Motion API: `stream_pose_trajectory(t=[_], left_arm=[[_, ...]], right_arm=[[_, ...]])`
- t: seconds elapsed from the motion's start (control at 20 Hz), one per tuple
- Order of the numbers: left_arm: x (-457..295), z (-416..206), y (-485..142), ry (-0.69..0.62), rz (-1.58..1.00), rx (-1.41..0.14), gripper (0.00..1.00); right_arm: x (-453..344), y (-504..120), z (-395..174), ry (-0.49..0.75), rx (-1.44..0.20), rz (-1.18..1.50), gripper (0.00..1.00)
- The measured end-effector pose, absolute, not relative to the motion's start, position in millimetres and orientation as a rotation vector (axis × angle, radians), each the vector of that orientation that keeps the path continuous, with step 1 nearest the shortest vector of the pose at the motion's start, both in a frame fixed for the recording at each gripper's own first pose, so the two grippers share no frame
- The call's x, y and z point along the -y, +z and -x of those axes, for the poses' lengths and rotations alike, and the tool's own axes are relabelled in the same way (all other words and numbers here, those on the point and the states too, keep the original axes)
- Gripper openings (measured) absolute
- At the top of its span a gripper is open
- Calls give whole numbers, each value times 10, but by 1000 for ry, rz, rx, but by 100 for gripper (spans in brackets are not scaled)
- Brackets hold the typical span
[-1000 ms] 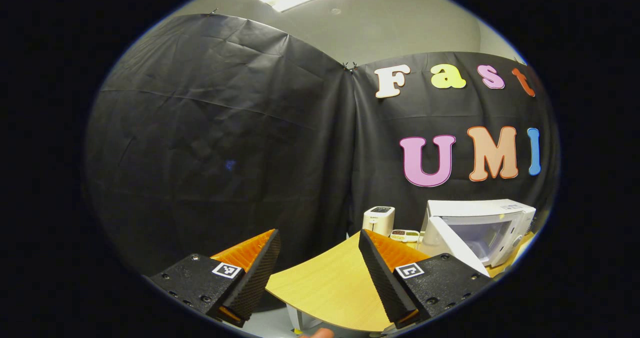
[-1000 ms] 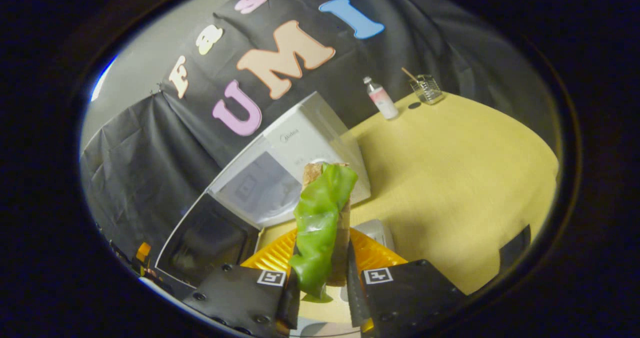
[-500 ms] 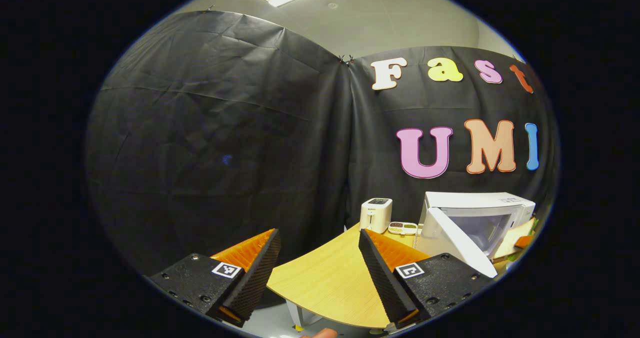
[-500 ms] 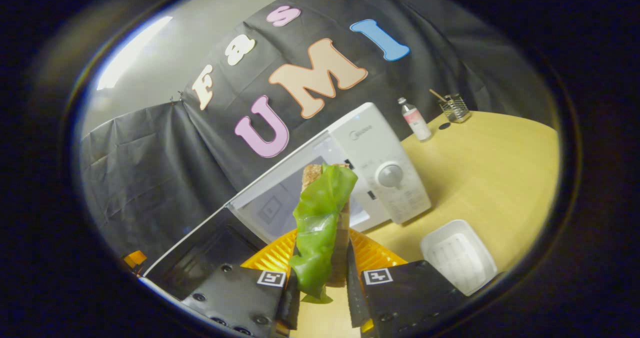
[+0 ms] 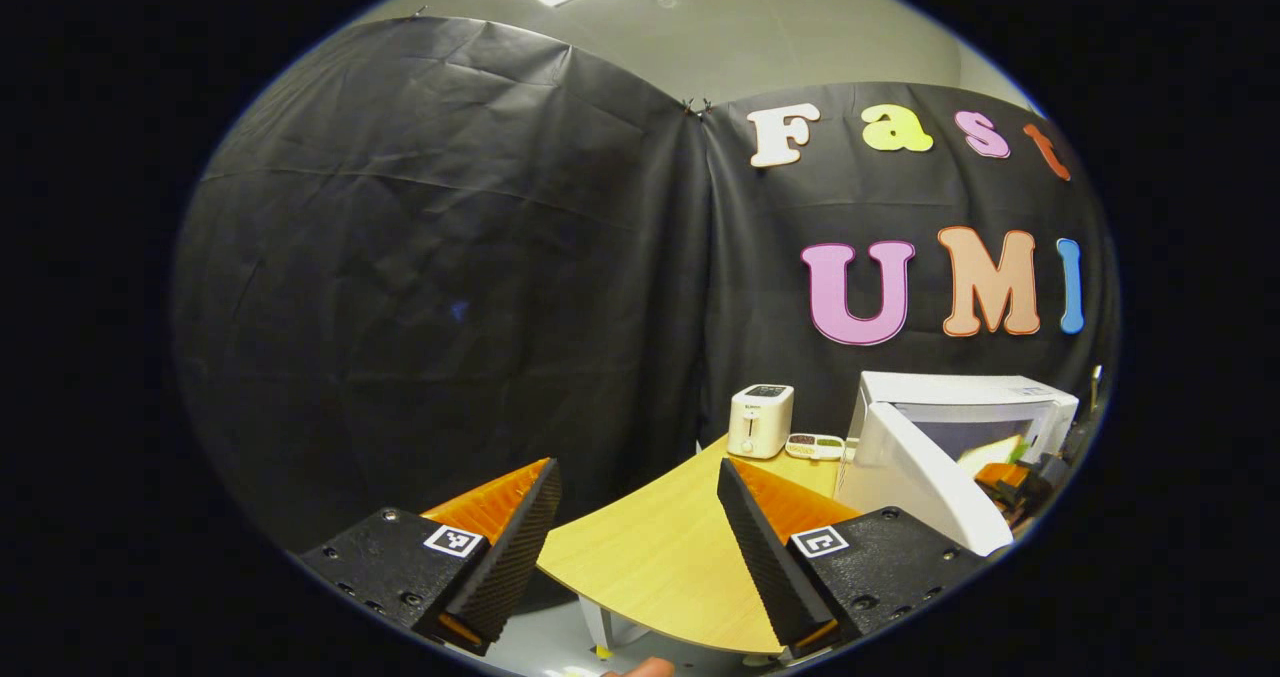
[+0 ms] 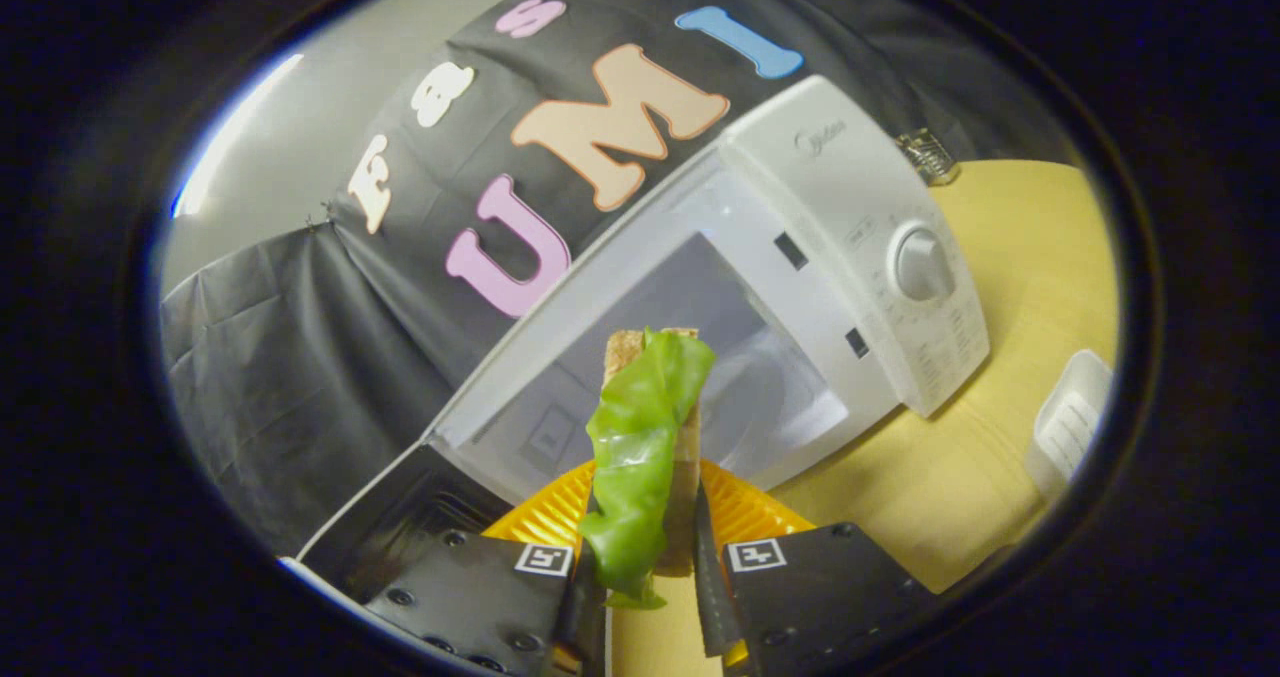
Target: Open the microwave oven with the left hand, put the food in, and close the microwave oven.
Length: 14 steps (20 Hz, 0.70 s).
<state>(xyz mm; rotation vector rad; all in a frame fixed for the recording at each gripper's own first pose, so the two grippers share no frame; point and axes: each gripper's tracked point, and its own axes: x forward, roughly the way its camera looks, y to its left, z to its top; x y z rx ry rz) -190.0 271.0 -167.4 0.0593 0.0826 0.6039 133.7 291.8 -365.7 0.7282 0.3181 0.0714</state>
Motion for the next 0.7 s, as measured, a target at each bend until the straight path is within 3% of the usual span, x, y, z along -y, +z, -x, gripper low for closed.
stream_pose_trajectory(t=[0.1,0.15,0.2,0.25,0.7], left_arm=[[-2738,1891,-1760,610,-62,-106,94],[-2747,1874,-1797,612,-64,-118,96],[-2748,1876,-1828,612,-66,-128,94],[-2752,1861,-1846,612,-67,-135,96],[-2749,1819,-1974,599,-50,-152,96]], right_arm=[[-3009,-3778,-1542,63,-348,-740,34],[-3022,-3807,-1640,55,-341,-734,42],[-3071,-3797,-1687,55,-333,-740,35],[-3100,-3796,-1741,53,-324,-722,34],[-3139,-3908,-2158,36,-362,-651,35]])
